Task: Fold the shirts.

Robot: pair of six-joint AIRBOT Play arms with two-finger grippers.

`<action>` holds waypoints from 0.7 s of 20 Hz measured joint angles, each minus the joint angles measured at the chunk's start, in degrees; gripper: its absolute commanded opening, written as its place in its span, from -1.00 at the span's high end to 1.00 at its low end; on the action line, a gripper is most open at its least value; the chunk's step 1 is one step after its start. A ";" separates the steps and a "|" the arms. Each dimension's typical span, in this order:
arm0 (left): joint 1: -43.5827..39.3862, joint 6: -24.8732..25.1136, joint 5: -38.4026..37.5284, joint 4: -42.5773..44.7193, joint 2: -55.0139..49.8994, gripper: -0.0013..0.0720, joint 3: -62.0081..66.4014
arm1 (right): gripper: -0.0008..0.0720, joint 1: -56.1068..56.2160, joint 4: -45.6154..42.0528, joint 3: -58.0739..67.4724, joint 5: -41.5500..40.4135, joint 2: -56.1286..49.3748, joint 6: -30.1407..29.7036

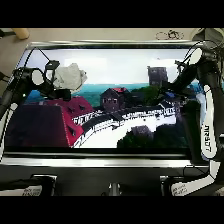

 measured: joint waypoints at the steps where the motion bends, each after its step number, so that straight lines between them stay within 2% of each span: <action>1: 0.00 0.02 0.02 0.00 0.00 -0.97 0.00 | -0.87 0.00 0.00 0.00 0.00 0.00 0.02; 14: 0.00 -0.33 0.76 -0.13 -0.11 -0.97 0.00 | -0.87 0.00 0.00 0.00 -0.79 0.00 0.07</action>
